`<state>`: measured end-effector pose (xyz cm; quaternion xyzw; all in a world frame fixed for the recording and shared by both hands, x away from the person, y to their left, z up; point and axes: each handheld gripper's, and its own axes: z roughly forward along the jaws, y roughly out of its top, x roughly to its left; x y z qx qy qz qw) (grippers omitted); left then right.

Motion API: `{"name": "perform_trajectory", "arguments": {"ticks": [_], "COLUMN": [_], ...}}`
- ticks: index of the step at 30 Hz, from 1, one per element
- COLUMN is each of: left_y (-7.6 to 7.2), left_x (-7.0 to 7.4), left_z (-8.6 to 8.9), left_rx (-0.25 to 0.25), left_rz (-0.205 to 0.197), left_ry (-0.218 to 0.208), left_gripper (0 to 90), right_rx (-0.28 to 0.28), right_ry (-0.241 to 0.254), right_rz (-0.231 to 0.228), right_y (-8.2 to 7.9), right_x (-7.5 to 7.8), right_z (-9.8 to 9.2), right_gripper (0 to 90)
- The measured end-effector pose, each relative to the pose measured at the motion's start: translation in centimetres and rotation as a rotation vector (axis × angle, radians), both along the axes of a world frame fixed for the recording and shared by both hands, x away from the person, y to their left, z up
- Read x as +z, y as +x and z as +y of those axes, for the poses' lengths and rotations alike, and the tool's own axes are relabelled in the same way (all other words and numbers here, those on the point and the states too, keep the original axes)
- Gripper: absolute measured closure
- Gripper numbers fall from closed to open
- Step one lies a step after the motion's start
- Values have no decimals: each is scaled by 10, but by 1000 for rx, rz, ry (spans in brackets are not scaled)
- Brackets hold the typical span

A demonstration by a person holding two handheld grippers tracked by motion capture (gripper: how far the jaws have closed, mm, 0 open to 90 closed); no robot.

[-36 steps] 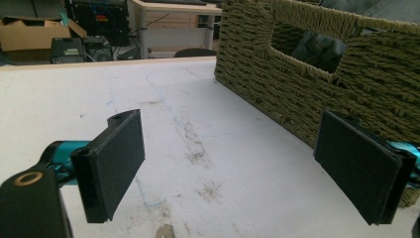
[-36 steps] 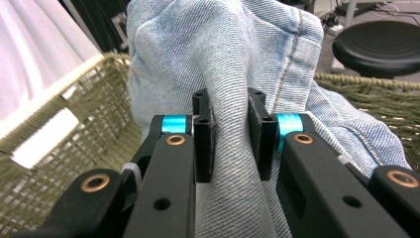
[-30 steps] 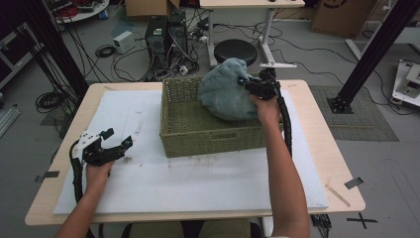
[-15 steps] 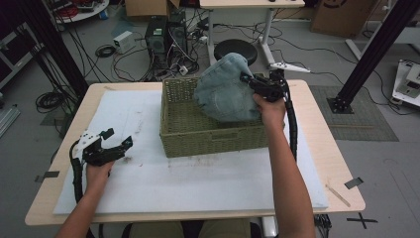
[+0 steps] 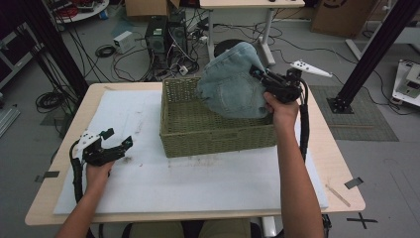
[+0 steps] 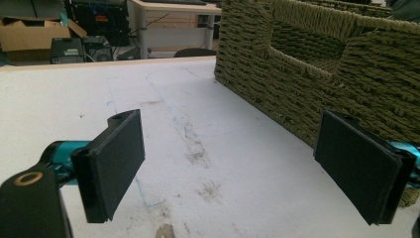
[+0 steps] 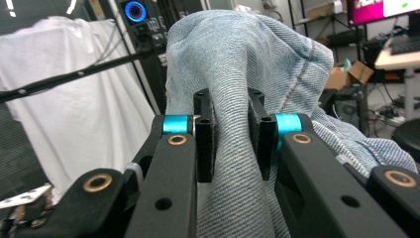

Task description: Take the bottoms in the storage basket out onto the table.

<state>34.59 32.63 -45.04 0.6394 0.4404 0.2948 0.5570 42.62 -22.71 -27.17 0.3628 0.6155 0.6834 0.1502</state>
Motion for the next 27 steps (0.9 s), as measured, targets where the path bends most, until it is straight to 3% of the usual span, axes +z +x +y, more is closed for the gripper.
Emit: {"name": "perform_trajectory", "arguments": {"ticks": [15,27], "left_y": [0,0], "left_x": [0,0], "left_z": [-1,-1], "left_rx": [-1,-2], "left_rz": [0,-3], "left_ry": [5,10], "left_gripper": [124,124], "right_rx": [39,67], "right_ry": [55,57], "right_rz": [-88,-135], "right_y": [-52,-89], "right_x": [22,29], "right_z": [-26,-45], "right_gripper": [788,788]}}
